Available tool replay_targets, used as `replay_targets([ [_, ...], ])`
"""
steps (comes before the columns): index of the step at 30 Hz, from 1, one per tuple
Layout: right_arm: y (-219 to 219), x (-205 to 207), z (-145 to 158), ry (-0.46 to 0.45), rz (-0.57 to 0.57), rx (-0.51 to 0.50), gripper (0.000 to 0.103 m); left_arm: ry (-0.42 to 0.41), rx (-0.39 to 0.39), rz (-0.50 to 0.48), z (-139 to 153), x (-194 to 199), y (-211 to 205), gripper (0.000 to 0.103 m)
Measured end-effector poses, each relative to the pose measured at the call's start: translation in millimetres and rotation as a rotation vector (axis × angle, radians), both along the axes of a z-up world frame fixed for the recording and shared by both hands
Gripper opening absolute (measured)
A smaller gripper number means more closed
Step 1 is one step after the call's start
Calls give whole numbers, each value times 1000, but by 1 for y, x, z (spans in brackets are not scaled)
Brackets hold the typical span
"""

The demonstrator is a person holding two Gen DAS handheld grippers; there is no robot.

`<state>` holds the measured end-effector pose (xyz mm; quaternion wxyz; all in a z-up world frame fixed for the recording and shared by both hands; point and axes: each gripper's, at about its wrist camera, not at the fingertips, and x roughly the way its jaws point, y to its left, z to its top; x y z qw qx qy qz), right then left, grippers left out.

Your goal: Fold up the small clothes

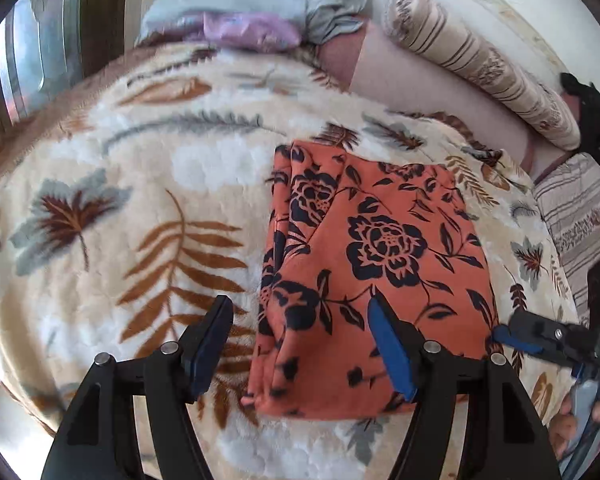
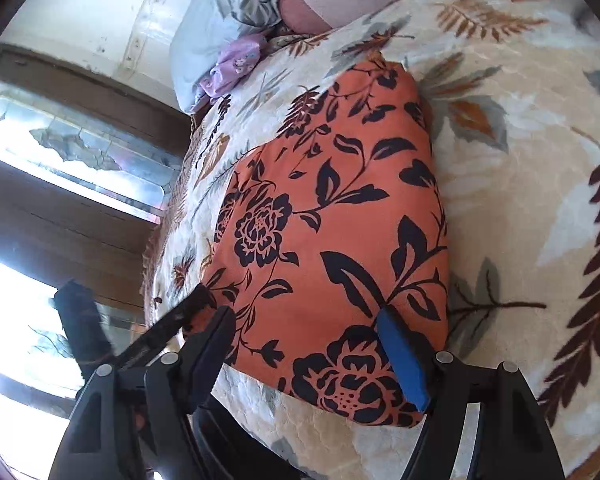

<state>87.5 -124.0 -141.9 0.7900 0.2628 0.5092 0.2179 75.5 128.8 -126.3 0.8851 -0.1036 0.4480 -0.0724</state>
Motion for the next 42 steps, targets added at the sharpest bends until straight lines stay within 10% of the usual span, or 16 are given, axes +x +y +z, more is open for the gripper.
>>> replay_targets([
  [4,8,-7,-13,-39,45,-27,78,97,-41,-1,-54,-8,7,72],
  [14,-37,-34,-6,2,-58,5,78,74,-125,29,-16,-21,29,70],
  [18,-56,-40,-17,36,-97,17,78,218,-169,42,-43,-12,45,65],
  [25,-63,-15,-9,24,-109,45,78,73,-226,27,14,19,50,72],
  [34,-46,49,-38,133,-93,45,78,236,-116,-5,-42,93,7,75],
  [42,-43,49,-46,135,-79,39,78,179,-101,-16,-43,85,6,75],
])
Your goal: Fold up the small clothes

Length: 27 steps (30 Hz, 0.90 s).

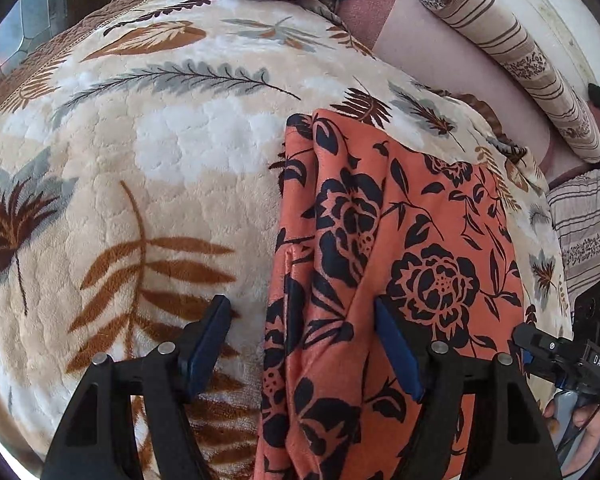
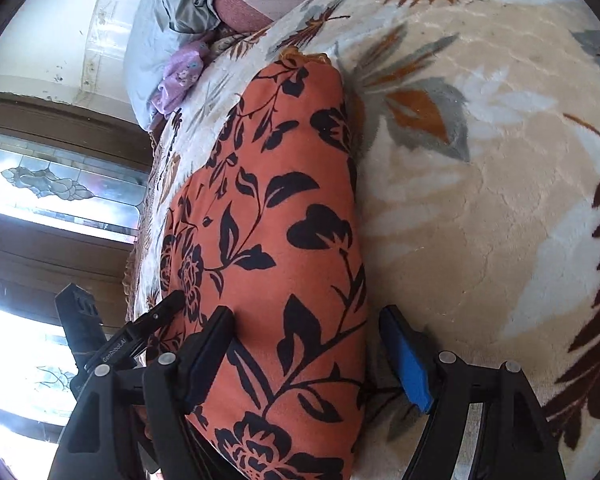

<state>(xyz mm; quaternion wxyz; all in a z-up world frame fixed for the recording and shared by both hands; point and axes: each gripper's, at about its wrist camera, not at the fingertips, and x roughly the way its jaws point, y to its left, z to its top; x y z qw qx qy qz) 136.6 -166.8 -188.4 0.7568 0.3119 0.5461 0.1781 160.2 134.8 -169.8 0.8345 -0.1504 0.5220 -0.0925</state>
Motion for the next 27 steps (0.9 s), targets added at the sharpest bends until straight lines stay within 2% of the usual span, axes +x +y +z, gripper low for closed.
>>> replay_targets([
  [7,7,2,3,1,10,-40,79,-2,-12,5,7,1,2,73],
  [13,8,3,3,3,17,-47,79,-87,-26,-17,33,-15,-1,73],
  [17,9,3,2,1,17,-44,79,-17,23,-32,10,-7,-8,74],
  [18,8,3,2,0,18,-40,79,2,10,-32,2,-6,-8,74],
  [23,6,4,5,5,20,-40,79,-16,0,-37,0,-6,-5,75],
  [27,2,8,18,-49,-9,-20,79,-24,4,-46,0,-7,-6,75],
])
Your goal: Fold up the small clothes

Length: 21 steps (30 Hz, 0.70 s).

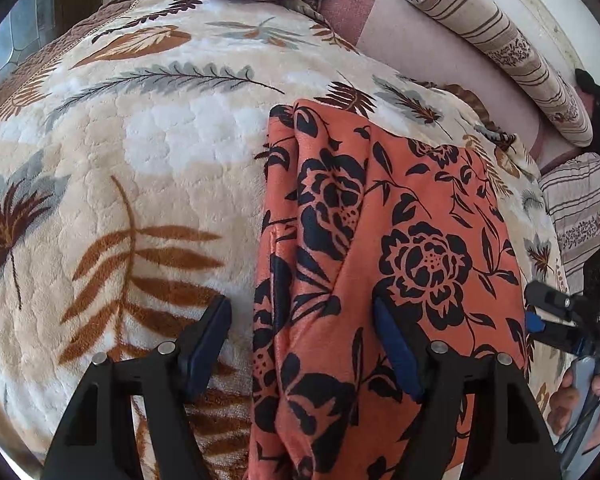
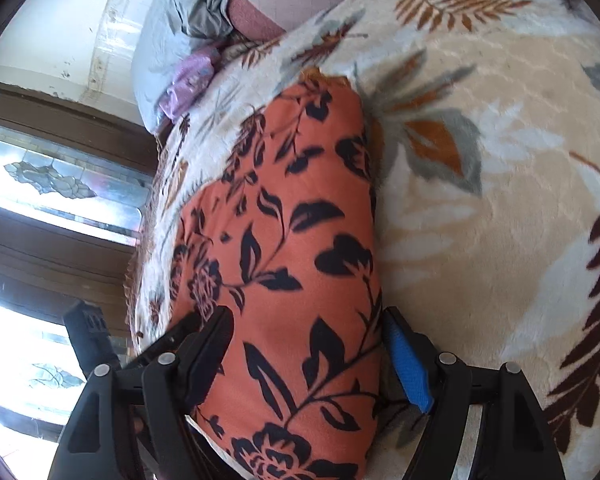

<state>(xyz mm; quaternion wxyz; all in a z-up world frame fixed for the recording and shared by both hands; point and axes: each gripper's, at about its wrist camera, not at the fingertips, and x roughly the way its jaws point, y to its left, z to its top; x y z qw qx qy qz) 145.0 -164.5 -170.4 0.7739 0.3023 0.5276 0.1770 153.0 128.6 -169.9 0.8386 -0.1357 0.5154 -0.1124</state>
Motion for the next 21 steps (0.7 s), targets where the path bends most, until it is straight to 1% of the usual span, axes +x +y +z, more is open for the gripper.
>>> replay_targets([
  [2,-1,5,-4,15,-5,1,79,-4,5,1,0,-1,-1,75],
  [4,1,10,-16,48,2,-12,79,-3,4,-1,0,-1,0,75],
  [6,1,11,-19,44,-2,0,80,1,3,0,0,0,-2,75],
  [7,1,11,-16,43,-2,-3,80,9,-8,2,2,0,-1,73],
  [8,1,11,-14,40,-1,-5,80,13,-28,10,7,-1,1,71],
  [9,2,10,-10,27,1,-7,80,-1,-67,18,15,-2,5,71],
  [11,1,8,0,-20,-1,-14,80,-57,-141,15,30,-7,9,71],
  [12,0,8,3,-36,-5,-21,80,-80,-156,9,34,-8,9,72],
  [13,0,10,4,-38,-10,-22,80,-82,-143,3,32,-6,7,72],
  [14,-1,12,0,-25,-12,-18,80,-55,-123,-9,22,-1,3,72],
  [15,0,15,-6,-2,-12,-15,80,11,-100,-21,3,7,0,72],
  [16,2,18,-13,20,-3,-13,79,59,-101,-19,-14,11,-1,71],
  [17,6,20,-19,32,15,-21,74,19,-118,-16,-16,9,1,69],
  [18,10,21,-19,14,34,-62,69,6,-96,-41,-13,8,-1,64],
  [19,15,21,-16,-4,53,-97,60,7,-102,-56,-10,7,-2,53],
  [20,19,22,-12,-8,65,-130,56,16,-115,-65,-9,7,-3,49],
  [21,24,22,-6,-19,80,-173,53,18,-115,-68,-10,8,-3,48],
])
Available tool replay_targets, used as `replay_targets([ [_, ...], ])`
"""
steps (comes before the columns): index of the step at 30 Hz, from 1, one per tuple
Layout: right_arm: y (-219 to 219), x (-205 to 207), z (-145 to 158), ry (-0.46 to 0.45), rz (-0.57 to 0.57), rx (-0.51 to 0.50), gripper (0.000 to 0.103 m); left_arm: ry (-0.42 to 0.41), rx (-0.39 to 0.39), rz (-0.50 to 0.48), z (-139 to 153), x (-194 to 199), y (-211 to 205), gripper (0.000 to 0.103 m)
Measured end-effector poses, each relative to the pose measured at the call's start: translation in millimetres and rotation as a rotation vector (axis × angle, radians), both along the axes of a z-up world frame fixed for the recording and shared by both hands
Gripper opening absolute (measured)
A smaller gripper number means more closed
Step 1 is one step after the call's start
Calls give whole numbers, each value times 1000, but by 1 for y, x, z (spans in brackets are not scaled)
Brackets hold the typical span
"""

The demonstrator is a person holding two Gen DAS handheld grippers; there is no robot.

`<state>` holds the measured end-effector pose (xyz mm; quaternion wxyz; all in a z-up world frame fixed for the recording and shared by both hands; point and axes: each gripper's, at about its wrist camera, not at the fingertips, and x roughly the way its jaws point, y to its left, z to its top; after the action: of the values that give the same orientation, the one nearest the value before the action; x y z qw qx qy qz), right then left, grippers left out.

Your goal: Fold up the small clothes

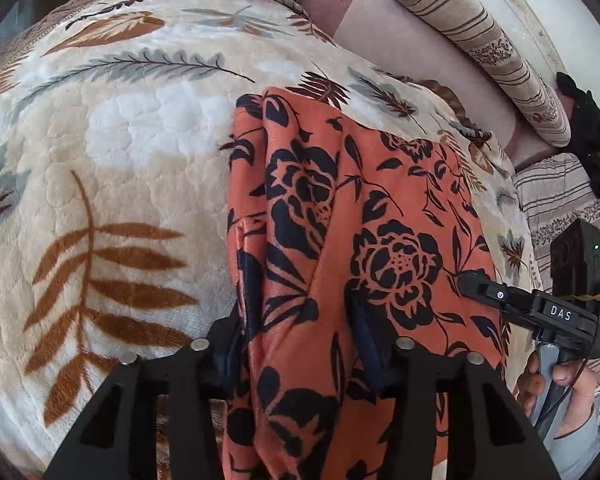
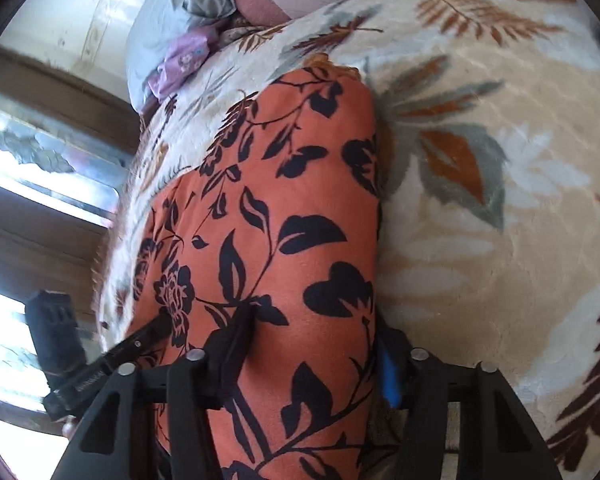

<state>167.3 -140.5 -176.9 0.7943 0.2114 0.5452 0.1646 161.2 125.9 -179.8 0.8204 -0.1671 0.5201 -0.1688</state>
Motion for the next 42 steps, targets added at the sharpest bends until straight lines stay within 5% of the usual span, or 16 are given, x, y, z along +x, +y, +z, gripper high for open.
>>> replay_targets([
  [5,22,-6,40,-106,89,-177,36,-21,-29,23,13,-3,3,26],
  [10,9,-14,89,-230,96,-209,33,-140,-35,-8,64,-11,-20,24],
  [16,-63,-22,133,-327,-22,-218,33,-252,-64,-97,111,12,-85,24],
  [20,-110,-16,111,-297,-98,-172,33,-222,-37,-121,94,28,-129,28],
  [21,-122,-11,96,-256,-111,-155,35,-185,-16,-118,78,33,-140,35],
  [22,-133,-5,77,-197,-133,-143,40,-120,24,-134,57,39,-150,52],
  [24,-153,1,33,-31,-214,-190,54,28,134,-173,16,46,-161,61],
  [26,-168,-12,21,-38,-258,-103,58,-29,68,-132,23,33,-143,62],
  [31,-170,-39,68,-211,-320,-98,60,-145,108,-110,59,-2,-118,63],
  [34,-151,-46,89,-307,-285,13,76,-53,168,-149,25,-2,-124,64],
  [36,-134,-46,72,-274,-200,59,85,-14,107,-121,8,0,-116,66],
  [38,-122,-28,31,-98,-146,3,86,-21,116,-106,19,-2,-115,66],
  [42,-120,-39,57,-137,-216,-13,86,-151,226,-108,55,-28,-111,66],
])
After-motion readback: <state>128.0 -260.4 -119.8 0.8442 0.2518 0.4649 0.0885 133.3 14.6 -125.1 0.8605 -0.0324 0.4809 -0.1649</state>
